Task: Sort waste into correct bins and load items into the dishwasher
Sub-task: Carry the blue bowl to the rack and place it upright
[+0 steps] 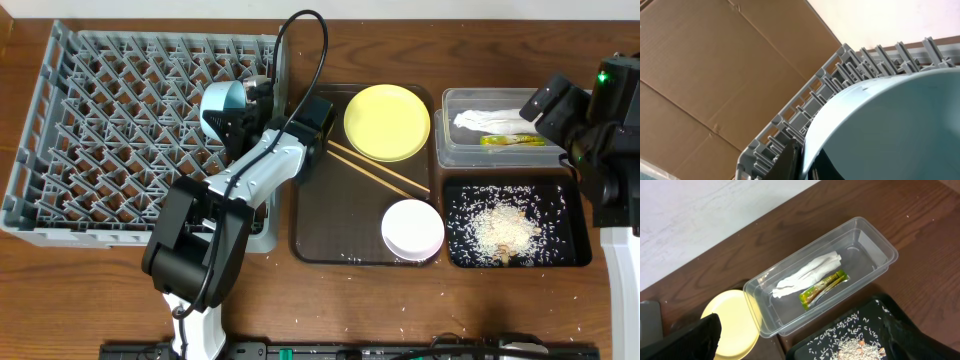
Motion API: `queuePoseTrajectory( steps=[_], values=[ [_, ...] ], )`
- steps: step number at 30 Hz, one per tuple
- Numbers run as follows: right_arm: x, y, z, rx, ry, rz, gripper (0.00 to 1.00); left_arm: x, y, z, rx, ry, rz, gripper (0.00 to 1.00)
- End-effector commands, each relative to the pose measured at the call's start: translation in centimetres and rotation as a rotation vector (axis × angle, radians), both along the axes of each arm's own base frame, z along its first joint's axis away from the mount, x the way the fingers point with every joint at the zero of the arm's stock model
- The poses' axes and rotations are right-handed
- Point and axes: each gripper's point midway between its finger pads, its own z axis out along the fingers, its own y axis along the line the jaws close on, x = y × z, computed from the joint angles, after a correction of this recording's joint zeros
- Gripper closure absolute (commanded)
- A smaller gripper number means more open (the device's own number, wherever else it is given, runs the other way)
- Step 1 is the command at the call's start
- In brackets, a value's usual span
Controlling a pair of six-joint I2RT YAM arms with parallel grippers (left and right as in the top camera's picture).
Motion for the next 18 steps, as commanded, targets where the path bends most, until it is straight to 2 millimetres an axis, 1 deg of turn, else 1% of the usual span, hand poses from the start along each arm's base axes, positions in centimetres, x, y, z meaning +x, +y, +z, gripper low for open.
queuePoseTrajectory(
  steps=[1,3,6,14,18],
  values=[
    [0.0,-0.1,-0.4,0.008,0.008,-0.011,0.01,-0.1,1.2,0.2,0.022,-0.041,0.033,0.93],
    [0.0,-0.1,-0.4,0.009,0.008,-0.011,0.01,-0.1,1.7,0.0,0.015,-0.036,0.043,0.93],
    [0.0,-0.1,-0.4,0.009,0.008,-0.011,0.01,0.0,1.7,-0.3,-0.005,-0.029,0.043,0.93],
    [0.0,-0.1,-0.4,0.009,0.008,-0.011,0.01,0.1,0.7,-3.0,-0.141,0.039,0.010,0.93],
    [0.0,-0.1,-0.4,0.008,0.008,-0.011,0.01,-0.2,0.1,-3.1,-0.131,0.072,-0.006,0.93]
  ],
)
